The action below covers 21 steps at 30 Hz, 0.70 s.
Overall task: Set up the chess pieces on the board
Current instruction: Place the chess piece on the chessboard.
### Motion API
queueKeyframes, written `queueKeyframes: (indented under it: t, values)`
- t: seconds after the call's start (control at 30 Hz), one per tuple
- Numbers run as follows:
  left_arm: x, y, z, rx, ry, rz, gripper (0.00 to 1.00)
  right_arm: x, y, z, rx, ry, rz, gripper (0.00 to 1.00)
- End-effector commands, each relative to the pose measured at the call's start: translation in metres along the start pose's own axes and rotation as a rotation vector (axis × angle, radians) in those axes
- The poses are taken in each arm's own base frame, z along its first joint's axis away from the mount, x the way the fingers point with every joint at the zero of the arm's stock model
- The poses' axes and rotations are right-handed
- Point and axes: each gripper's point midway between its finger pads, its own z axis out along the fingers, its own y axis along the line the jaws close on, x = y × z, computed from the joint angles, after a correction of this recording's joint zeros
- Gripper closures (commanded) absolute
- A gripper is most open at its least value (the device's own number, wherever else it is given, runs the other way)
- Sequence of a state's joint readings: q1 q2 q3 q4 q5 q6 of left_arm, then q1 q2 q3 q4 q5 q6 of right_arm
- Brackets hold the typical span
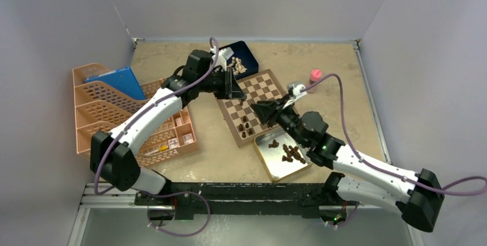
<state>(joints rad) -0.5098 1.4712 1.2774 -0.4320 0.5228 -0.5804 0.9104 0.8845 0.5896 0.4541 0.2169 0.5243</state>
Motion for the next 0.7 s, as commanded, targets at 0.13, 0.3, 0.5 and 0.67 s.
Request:
queueKeyframes:
  t: [0.13,0.3,0.5,0.67]
  values:
    - [-0.007,-0.06,-0.042,0.251,-0.058,-0.111,0.96,-0.075,0.035,0.008,-0.129,-0.351,-0.545,0.65]
    - [-0.003,-0.074,-0.053,0.331,-0.027,-0.167,0.96,-0.084,0.058,-0.021,-0.268,-0.512,-0.832,0.63]
    - [0.003,-0.08,-0.058,0.395,-0.003,-0.204,0.97,-0.069,0.058,-0.027,-0.287,-0.548,-1.23,0.59]
    - [0.002,-0.077,-0.061,0.392,-0.016,-0.226,0.95,-0.051,0.049,-0.024,-0.254,-0.502,-1.433,0.56]
